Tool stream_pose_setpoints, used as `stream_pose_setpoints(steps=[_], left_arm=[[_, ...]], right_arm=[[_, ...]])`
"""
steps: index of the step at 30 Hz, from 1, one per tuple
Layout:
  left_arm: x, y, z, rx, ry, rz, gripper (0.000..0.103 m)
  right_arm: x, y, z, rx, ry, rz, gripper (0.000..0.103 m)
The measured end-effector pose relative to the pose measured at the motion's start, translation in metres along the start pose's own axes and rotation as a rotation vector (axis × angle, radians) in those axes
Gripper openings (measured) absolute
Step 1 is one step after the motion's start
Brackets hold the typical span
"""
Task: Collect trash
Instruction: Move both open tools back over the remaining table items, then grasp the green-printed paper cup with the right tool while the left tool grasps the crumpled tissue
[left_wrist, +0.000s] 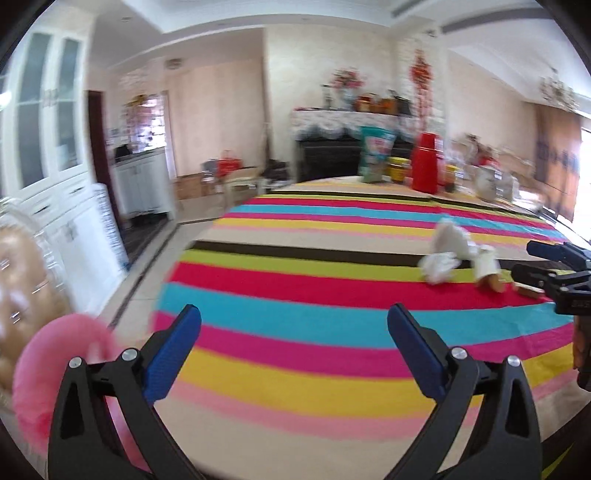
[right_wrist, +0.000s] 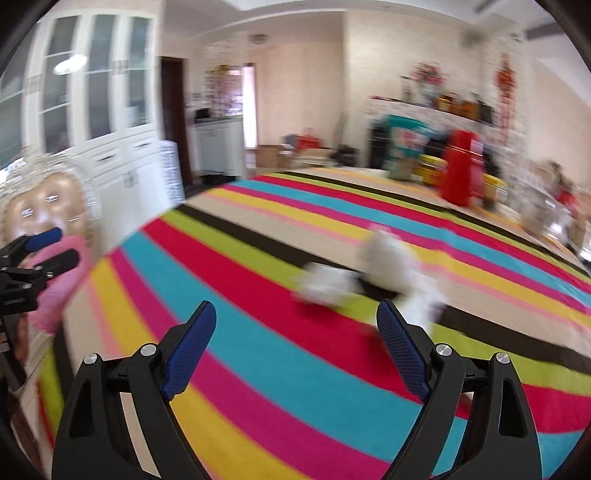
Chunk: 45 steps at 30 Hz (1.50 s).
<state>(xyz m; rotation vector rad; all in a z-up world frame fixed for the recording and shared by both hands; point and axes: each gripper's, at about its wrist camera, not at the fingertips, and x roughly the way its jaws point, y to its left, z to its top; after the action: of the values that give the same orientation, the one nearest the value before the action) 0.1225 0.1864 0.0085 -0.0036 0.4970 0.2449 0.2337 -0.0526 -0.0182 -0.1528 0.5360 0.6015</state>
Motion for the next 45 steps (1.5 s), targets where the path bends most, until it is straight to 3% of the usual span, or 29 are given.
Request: stream_pose_setpoints(steps=[6, 12, 20, 24, 27, 31, 36, 42, 44, 45], left_arm=[[0.061, -0.081, 0.022, 0.031, 0.053, -0.125, 0.098], [0.119, -0.140, 0.029, 0.096, 0.120, -0.153, 0.098], [0.146, -0.133, 0.018, 0.123, 0.178, -0.088, 0.098], [0.147, -0.127, 0.022, 0.128, 0.193, -0.096, 0.098], [0.149, -0.128, 0.027, 0.123, 0.209, -0.118, 0.098], [0.161, -0.137, 0.033, 0.100, 0.234, -0.169, 0.098], [0.187, -0.166, 0.038, 0.090, 0.283, -0.225, 0.097], [0.218, -0.191, 0.032, 0.098, 0.349, -0.230, 0.061], [0.223, -0.192, 0.026, 0.092, 0.372, -0.255, 0.028], [0.224, -0.191, 0.026, 0.086, 0.375, -0.263, 0.024]], right_arm=[[0.003, -0.087, -0.022, 0.133, 0.065, -0.137, 0.083], [0.028, -0.106, -0.025, 0.215, 0.088, -0.120, 0.083], [0.086, -0.100, -0.005, 0.293, 0.156, -0.086, 0.083], [0.117, -0.100, -0.002, 0.318, 0.247, -0.100, 0.083], [0.125, -0.098, -0.007, 0.302, 0.290, -0.113, 0.065], [0.101, -0.104, -0.010, 0.293, 0.240, -0.094, 0.037], [0.073, -0.117, -0.011, 0.271, 0.182, -0.125, 0.029], [0.060, -0.127, -0.011, 0.270, 0.127, -0.133, 0.029], [0.061, -0.133, -0.012, 0.297, 0.127, -0.118, 0.029], [0.060, -0.134, -0.013, 0.305, 0.124, -0.115, 0.029]])
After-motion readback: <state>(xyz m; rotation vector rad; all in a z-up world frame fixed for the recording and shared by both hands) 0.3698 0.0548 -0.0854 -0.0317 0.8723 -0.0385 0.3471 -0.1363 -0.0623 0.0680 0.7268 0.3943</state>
